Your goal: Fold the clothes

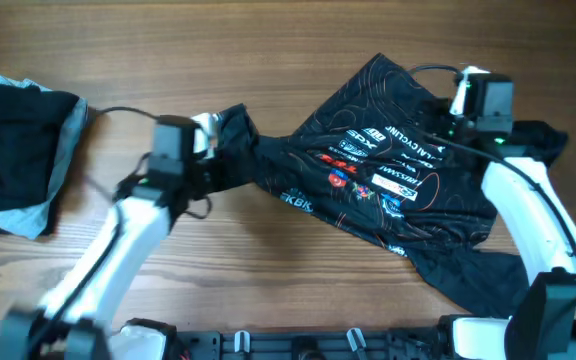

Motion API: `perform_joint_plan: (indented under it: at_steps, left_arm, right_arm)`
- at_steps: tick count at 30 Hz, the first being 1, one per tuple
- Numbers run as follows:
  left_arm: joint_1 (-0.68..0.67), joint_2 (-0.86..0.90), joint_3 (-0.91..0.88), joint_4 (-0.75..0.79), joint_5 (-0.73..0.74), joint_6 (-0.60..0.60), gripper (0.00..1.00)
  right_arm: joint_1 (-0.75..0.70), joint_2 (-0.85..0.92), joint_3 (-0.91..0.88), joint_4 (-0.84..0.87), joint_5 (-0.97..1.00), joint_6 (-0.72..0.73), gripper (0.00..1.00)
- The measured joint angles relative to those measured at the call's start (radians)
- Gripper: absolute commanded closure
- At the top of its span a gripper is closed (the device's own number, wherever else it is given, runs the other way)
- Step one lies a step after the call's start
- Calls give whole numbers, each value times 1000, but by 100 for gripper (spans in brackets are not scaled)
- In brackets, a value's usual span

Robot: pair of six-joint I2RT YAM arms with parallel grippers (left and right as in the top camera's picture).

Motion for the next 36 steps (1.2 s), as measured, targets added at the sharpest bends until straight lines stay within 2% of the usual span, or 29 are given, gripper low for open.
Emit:
perform_joint_plan:
  at_steps: [2, 5, 6, 7, 9, 10, 14, 16, 17, 18, 19, 20, 23, 25, 27, 29, 32, 36]
  left_arm:
    - [-59, 117, 3, 86, 4, -54, 0]
    - [-113, 267, 6, 217, 5, -97, 12]
    - [-123, 309, 6, 265, 5, -102, 22]
    - [-127, 338, 12, 299, 11, -111, 40]
    - [-127, 380, 22, 351, 12, -120, 96]
    - [-127, 401, 24, 370, 3, -124, 96]
    - [-116, 437, 21, 457, -116, -118, 96]
    - [-48, 439, 56, 463, -158, -95, 96]
    - [23, 446, 129, 436, -177, -85, 96]
    - [75, 451, 200, 400, -183, -80, 78]
    - [126, 453, 288, 343, -182, -77, 42]
    - [171, 453, 372, 299, -180, -71, 0]
    - [262, 449, 581, 123, -137, -63, 0]
    - [272, 442, 609, -23, -89, -62, 0]
    - [262, 443, 614, -320, -29, -63, 0]
    - [236, 449, 599, -544, 0, -60, 0]
    - [160, 449, 587, -668, 21, -51, 0]
    - [-42, 449, 507, -619, 30, -48, 0]
  right_arm:
    - [-25, 0, 0, -35, -2, -4, 0]
    - [-37, 0, -1, -55, -4, -8, 0]
    - [-37, 0, -1, -59, -5, -8, 0]
    - [-36, 0, 0, -63, -6, -11, 0]
    - [-37, 0, -1, -77, -8, -11, 0]
    - [-37, 0, -1, -84, -8, -11, 0]
    - [-37, 0, -1, -105, -8, -11, 0]
    - [-37, 0, -1, -114, -3, 0, 0]
    - [-38, 0, -1, -116, 0, 12, 0]
    - [-42, 0, -1, -116, 1, 24, 0]
    - [-49, 0, 0, -116, 1, 32, 0]
    - [-57, 0, -1, -116, 1, 36, 0]
    - [-70, 0, -1, -130, 1, 42, 0]
    - [-70, 0, 0, -164, 0, 42, 0]
    - [-70, 0, -1, -225, 0, 42, 0]
    - [-70, 0, -1, -252, 0, 42, 0]
    - [-70, 0, -1, -257, 0, 42, 0]
    - [-70, 0, -1, -274, 0, 42, 0]
